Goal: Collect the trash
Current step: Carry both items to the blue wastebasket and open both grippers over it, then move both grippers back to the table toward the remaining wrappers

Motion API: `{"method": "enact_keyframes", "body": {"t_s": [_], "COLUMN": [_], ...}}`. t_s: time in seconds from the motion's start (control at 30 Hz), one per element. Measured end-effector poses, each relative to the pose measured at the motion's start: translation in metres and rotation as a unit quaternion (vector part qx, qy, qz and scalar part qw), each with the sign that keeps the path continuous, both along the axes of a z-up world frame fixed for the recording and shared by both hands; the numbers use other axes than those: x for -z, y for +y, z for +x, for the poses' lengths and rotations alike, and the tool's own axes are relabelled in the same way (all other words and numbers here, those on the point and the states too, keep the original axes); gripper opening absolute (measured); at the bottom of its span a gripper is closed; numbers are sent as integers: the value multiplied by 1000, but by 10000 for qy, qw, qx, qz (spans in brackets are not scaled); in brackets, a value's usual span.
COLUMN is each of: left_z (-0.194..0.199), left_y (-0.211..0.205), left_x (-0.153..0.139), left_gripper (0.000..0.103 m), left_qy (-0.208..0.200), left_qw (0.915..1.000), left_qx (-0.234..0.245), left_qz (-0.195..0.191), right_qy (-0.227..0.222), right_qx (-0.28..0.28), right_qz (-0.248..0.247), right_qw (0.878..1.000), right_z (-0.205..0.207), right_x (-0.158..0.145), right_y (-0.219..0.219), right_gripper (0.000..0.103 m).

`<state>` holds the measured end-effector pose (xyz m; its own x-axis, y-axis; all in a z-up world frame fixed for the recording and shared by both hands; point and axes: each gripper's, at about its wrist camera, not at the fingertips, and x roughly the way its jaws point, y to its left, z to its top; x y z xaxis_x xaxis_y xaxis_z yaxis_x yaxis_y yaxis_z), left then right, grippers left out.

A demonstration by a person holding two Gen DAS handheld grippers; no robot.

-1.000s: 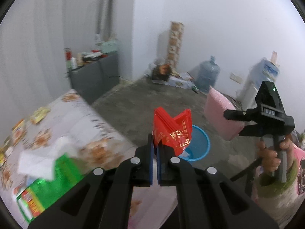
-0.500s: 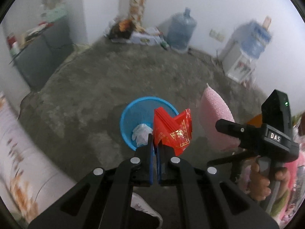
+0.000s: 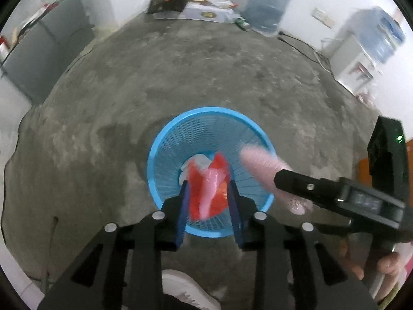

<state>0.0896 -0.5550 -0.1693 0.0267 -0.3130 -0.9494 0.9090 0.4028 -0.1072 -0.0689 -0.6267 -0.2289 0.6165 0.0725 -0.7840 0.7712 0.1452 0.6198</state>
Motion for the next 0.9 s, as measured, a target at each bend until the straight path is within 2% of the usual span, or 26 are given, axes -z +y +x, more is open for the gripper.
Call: {"method": "enact_keyframes", "body": {"t_s": [0.1, 0.23, 0.4, 0.53, 0.73, 0.8, 0.9], "left_z": [3, -1, -4, -6, -3, 3, 18], "left_y": [4, 11, 28, 48, 104, 131, 181], "left_x": [-4, -18, -48, -75, -132, -152, -182], "left_gripper": [42, 51, 57, 63, 71, 74, 77], "left_qy": [15, -41, -99, -91, -364, -495, -455], "left_qw": [10000, 9998, 9991, 9983, 9954, 9938, 9911], "left_qx": [10, 136, 210, 288, 496, 420, 40], "left_qz": [-83, -167, -366, -507, -729, -904, -1250], "right_qy": [54, 7, -68, -90, -76, -169, -274], "right_qx": [-14, 1, 97, 28, -446, -702, -957], "right_qz": [-60, -157, -362, -735, -1325, -1539, -1708], "right_qw": [10000, 9999, 9993, 9973, 9902, 9854, 9803], "right_z": [-4, -7, -7, -9, 0, 5, 13], "right_x": [0, -7, -15, -42, -88, -105, -123], "right_y": [5, 16, 22, 41, 76, 89, 103], "right_gripper": [82, 82, 82, 82, 82, 82, 82]}}
